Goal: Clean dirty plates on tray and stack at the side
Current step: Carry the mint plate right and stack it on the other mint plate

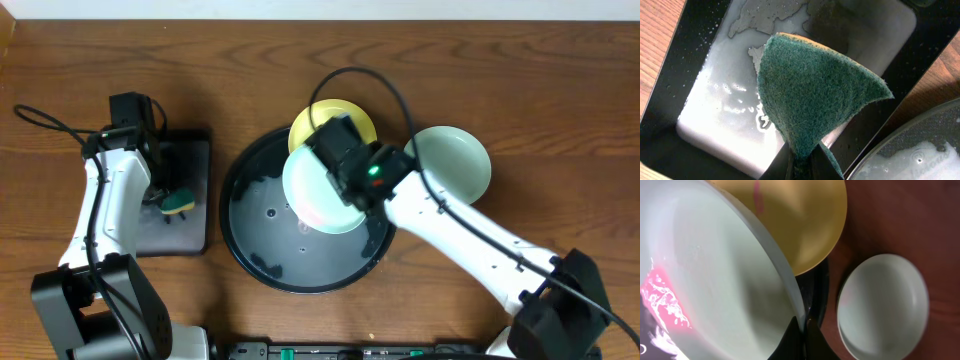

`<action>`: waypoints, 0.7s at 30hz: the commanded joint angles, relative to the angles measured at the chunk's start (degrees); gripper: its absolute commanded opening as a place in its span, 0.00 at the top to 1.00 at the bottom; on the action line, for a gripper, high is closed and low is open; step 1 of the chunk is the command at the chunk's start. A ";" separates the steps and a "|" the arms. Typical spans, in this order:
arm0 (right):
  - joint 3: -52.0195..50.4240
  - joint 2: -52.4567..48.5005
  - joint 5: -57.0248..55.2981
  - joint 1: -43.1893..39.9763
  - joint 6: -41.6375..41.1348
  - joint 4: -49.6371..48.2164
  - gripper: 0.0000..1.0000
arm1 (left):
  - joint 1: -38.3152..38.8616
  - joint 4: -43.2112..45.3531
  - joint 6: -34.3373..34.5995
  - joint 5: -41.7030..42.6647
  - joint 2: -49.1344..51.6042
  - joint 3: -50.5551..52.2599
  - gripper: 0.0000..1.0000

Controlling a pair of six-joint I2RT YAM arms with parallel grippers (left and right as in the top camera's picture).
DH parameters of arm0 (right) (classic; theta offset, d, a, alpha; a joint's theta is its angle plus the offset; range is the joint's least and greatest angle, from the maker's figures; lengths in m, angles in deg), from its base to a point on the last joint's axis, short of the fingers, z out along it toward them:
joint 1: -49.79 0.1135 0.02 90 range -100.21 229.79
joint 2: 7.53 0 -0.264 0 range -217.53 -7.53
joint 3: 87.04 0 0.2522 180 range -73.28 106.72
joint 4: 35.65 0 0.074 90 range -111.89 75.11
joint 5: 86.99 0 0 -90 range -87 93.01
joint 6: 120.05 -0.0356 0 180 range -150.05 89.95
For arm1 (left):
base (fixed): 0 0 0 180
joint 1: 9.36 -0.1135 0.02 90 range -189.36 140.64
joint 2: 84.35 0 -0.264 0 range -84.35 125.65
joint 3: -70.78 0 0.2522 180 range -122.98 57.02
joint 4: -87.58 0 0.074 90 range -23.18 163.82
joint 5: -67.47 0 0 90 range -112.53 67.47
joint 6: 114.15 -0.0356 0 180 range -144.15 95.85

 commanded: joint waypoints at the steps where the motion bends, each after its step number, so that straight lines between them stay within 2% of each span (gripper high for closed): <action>1: 0.15 1.57 -13.53 4.11 0.55 -0.13 0.99 | -0.28 -0.09 -0.96 -0.24 -0.09 -1.16 0.92; 12: 0.22 1.57 -38.29 14.32 0.59 -3.58 0.99 | -0.28 -0.09 -0.98 -0.24 -0.09 -1.16 0.92; 21: 2.34 1.57 -42.77 14.53 2.10 -4.31 0.99 | -0.28 -0.09 -0.96 -0.24 -0.09 -1.16 0.93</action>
